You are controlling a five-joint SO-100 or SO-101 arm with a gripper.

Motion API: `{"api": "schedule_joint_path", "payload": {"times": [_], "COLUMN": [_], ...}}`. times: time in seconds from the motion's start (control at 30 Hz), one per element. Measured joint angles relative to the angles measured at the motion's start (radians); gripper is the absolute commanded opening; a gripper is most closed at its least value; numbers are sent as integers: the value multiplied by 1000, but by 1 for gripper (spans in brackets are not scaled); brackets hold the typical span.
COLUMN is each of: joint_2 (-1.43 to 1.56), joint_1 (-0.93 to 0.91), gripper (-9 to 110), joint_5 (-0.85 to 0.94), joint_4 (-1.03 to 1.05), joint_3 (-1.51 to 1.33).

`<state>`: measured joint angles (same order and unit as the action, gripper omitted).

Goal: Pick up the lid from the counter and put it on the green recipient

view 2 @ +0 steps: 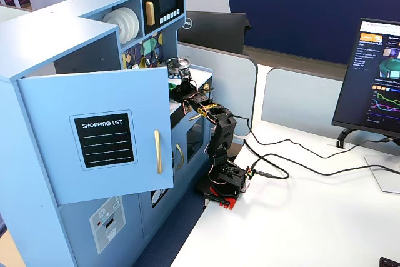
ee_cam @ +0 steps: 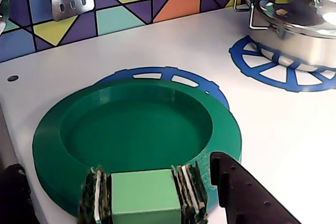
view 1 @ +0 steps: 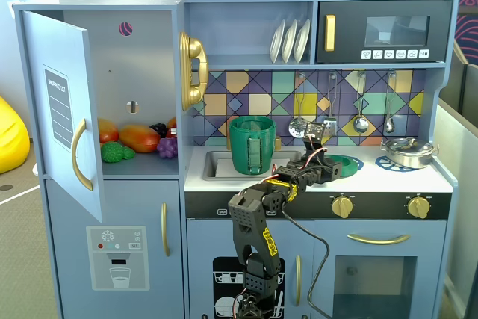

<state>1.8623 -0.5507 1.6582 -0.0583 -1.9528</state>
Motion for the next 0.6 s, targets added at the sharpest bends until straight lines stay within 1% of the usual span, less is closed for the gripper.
{"api": "schedule_joint_path", "payload": {"times": [0.2, 0.27, 0.33, 0.37, 0.6], "joint_2": [-25, -44, -60, -66, -67], "joint_1": [6, 6, 6, 6, 20], "gripper": [31, 22, 5, 0, 0], "joint_5": [0, 0, 0, 0, -35], "joint_4": [0, 0, 0, 0, -2], "joint_3": [9, 26, 38, 43, 44]}}
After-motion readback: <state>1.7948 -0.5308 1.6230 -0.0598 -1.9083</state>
